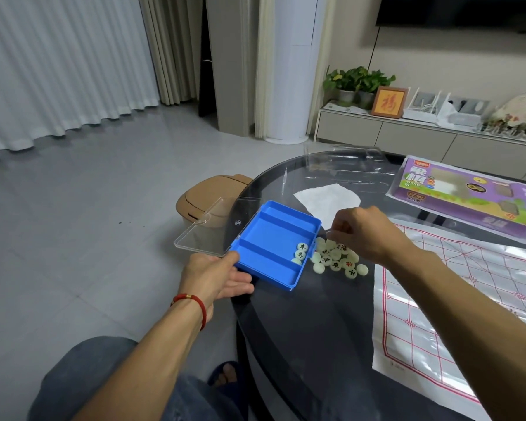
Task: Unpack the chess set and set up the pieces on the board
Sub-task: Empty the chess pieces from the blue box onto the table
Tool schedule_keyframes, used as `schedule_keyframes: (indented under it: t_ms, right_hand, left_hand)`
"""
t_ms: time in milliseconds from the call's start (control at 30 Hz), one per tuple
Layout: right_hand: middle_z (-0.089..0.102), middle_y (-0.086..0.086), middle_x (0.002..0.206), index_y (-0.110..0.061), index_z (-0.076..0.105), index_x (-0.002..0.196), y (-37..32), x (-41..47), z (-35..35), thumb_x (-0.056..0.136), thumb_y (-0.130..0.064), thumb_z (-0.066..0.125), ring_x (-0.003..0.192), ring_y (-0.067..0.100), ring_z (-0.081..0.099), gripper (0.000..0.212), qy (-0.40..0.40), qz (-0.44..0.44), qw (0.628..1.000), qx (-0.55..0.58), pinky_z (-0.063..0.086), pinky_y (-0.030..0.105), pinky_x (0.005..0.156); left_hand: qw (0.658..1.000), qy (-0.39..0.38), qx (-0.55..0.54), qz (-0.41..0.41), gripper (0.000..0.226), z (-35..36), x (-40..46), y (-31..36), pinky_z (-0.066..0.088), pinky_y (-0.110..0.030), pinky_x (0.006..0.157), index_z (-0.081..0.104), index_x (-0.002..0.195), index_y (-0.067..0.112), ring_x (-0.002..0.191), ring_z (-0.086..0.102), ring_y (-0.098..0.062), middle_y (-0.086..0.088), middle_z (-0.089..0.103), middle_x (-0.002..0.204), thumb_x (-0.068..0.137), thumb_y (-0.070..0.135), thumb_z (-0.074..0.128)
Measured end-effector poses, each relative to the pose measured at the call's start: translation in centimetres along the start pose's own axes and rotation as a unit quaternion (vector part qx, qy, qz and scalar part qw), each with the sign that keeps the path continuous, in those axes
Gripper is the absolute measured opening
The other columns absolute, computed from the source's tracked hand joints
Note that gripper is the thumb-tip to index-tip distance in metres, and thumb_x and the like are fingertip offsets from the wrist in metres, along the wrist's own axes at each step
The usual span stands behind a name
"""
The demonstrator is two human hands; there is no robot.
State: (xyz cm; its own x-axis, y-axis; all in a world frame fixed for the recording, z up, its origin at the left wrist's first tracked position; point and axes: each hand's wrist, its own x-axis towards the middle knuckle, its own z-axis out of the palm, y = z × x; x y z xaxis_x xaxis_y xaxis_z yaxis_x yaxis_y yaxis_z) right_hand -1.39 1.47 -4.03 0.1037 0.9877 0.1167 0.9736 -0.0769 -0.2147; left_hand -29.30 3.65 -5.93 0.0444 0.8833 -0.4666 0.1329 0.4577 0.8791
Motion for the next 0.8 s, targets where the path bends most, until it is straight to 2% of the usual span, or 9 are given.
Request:
schedule_keyframes:
  t_ms: [133,200,267,333,433,667,800]
  right_hand:
    - [0.069,-0.004,0.092,-0.021,0.072,0.097,-1.9,0.1,-0.3,0.094,-0.029,0.067,0.082,0.018,0.064,0.009,0.034,-0.079,0.996,0.005,0.057,0.04,0.073]
    - [0.069,-0.006,0.099,-0.023,0.073,0.103,-3.4,0.3,0.0,0.095,-0.024,0.065,0.088,0.016,0.063,0.012,-0.013,-0.132,0.991,0.015,0.056,0.039,0.078]
    - [0.066,-0.008,0.114,-0.027,0.071,0.117,-4.7,0.5,0.4,0.098,-0.022,0.06,0.102,0.015,0.06,0.022,-0.09,-0.149,0.985,-0.009,0.053,0.035,0.089]
    - [0.063,-0.009,0.122,-0.031,0.068,0.122,-5.2,0.8,0.9,0.098,-0.013,0.056,0.111,0.017,0.059,0.032,-0.141,-0.158,0.976,-0.053,0.051,0.035,0.096]
    - [0.061,-0.007,0.119,-0.031,0.068,0.117,-5.3,0.9,1.0,0.095,-0.006,0.054,0.108,0.018,0.058,0.036,-0.17,-0.168,0.967,-0.088,0.051,0.035,0.092]
    - [0.062,-0.006,0.117,-0.028,0.07,0.11,-5.8,1.5,0.0,0.095,-0.009,0.052,0.107,0.019,0.058,0.03,-0.209,-0.165,0.961,-0.081,0.05,0.035,0.095]
    - [0.061,-0.008,0.108,-0.03,0.066,0.101,-5.8,2.0,-0.6,0.094,-0.01,0.056,0.099,0.018,0.057,0.023,-0.228,-0.175,0.955,-0.078,0.051,0.034,0.089]
  left_hand:
    - [1.0,-0.002,-0.001,-0.004,0.023,0.0,0.1,0.0,0.061,-0.031,0.054,0.063,0.106,-0.002,0.064,0.075,-0.029,-0.017,0.074,0.07,0.096,0.019,0.066]
    - [1.0,-0.002,-0.003,-0.006,0.023,0.0,0.1,0.0,0.061,-0.031,0.053,0.063,0.105,-0.002,0.064,0.075,-0.029,-0.017,0.074,0.069,0.096,0.019,0.066]
    - [1.0,-0.001,-0.009,-0.007,0.023,-0.1,0.1,0.0,0.061,-0.031,0.053,0.062,0.105,-0.002,0.064,0.075,-0.03,-0.017,0.074,0.07,0.096,0.018,0.066]
    - [1.0,-0.004,-0.022,-0.012,0.022,-0.1,0.0,0.0,0.061,-0.031,0.054,0.062,0.105,-0.003,0.065,0.075,-0.031,-0.018,0.074,0.07,0.096,0.017,0.066]
    - [0.999,-0.011,-0.047,-0.024,0.022,-0.3,-0.2,0.1,0.062,-0.031,0.055,0.061,0.104,-0.004,0.067,0.075,-0.031,-0.021,0.074,0.073,0.096,0.016,0.066]
    - [0.998,-0.012,-0.062,-0.021,0.021,-0.3,-0.3,0.0,0.063,-0.033,0.06,0.062,0.105,-0.005,0.069,0.076,-0.031,-0.023,0.074,0.075,0.096,0.014,0.066]
    - [0.998,-0.009,-0.063,-0.017,0.021,-0.3,-0.3,-0.1,0.063,-0.034,0.064,0.062,0.105,-0.005,0.069,0.076,-0.031,-0.023,0.074,0.075,0.096,0.014,0.065]
